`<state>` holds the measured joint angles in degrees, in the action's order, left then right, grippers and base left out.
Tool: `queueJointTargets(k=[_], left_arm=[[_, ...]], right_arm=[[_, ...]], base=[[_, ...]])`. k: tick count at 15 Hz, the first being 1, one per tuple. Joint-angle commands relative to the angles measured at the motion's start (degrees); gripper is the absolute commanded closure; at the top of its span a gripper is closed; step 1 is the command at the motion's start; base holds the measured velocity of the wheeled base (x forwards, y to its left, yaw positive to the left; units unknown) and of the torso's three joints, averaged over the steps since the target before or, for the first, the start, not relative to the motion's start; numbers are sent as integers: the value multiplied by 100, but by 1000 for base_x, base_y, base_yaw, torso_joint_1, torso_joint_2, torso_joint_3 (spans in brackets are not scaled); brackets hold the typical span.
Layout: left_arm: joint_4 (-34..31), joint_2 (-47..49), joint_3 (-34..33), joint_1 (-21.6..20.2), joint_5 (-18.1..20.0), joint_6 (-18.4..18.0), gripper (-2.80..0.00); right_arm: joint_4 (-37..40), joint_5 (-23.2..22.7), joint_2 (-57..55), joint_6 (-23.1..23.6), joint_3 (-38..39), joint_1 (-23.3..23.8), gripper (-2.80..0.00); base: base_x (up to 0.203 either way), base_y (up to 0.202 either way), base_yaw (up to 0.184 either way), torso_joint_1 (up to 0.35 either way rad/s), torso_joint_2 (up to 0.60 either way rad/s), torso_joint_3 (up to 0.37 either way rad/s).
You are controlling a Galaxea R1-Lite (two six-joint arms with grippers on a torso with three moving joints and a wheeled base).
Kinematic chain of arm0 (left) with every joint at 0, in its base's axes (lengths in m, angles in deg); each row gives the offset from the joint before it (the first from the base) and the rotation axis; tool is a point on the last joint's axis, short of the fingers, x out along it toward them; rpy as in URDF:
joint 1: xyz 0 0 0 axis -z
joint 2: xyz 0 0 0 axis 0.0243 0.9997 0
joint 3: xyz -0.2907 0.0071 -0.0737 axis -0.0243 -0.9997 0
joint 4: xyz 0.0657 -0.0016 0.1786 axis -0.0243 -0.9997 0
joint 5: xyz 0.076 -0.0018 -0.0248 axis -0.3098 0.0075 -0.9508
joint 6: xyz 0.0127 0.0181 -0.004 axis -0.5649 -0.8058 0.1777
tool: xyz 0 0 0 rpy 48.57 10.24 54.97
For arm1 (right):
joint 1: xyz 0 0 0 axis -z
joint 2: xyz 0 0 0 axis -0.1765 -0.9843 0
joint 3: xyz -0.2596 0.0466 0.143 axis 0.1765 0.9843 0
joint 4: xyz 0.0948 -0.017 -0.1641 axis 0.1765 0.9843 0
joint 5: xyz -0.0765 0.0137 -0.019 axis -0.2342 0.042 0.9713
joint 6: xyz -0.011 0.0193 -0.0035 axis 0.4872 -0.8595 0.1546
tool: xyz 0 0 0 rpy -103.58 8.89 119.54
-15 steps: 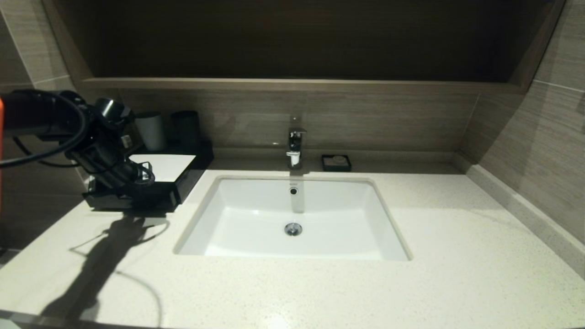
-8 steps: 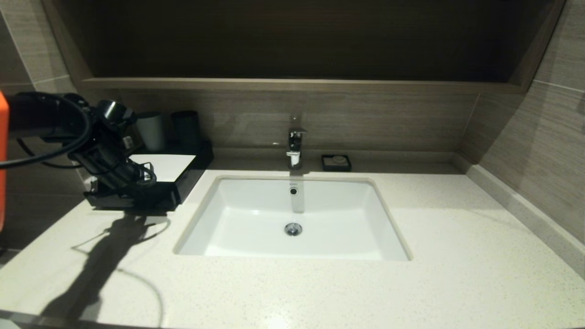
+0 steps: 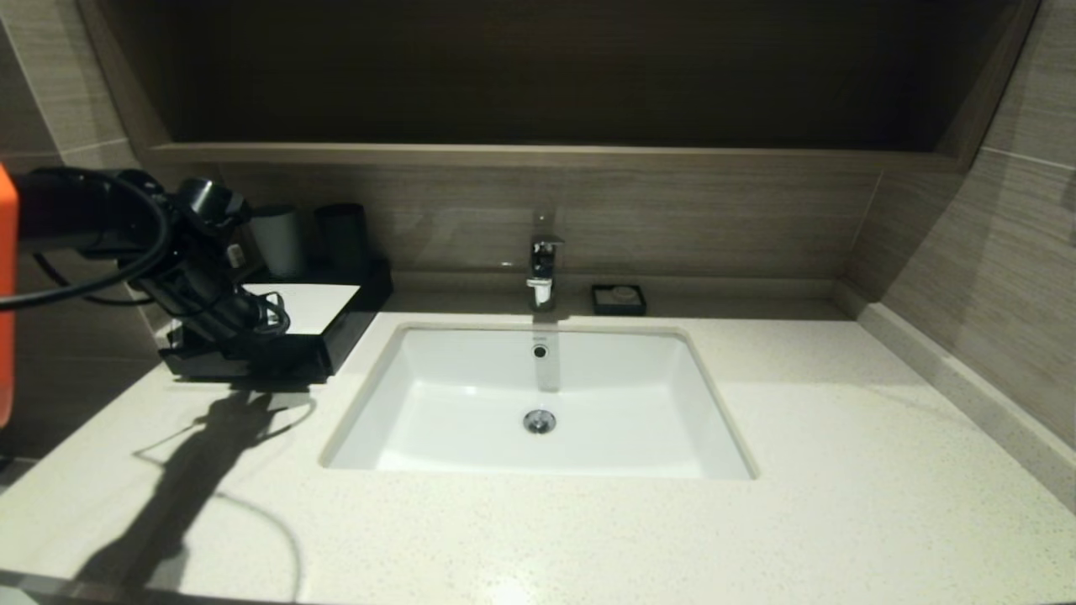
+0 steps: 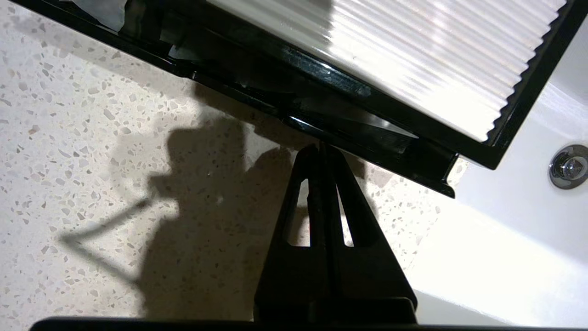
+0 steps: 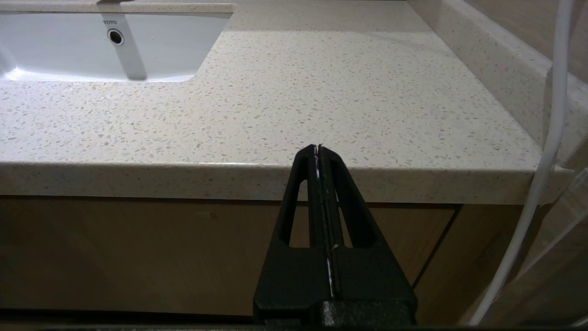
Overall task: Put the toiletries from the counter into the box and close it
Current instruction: Close the drawer
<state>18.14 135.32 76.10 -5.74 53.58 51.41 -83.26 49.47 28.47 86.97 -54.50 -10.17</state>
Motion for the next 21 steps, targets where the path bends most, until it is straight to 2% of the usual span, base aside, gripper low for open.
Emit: queueJointTargets(k=[1,13,17,21], left_arm=[[-26,20,60,5,-7,13,0],[-1,-223,75,5,-12,22,0],[-208,-950,-155,5,6,14,0],[-306,-2163,-1027,11,11,-73,0]], right_arm=[[-1,0,0,0,0,0,0],[-1,0,0,0,0,0,0],[-1,0,0,0,0,0,0],[-1,0,0,0,0,0,0]], base=[[0,0,0,0,0,0],[0,0,0,0,0,0],[0,0,0,0,0,0],[0,0,0,0,0,0]])
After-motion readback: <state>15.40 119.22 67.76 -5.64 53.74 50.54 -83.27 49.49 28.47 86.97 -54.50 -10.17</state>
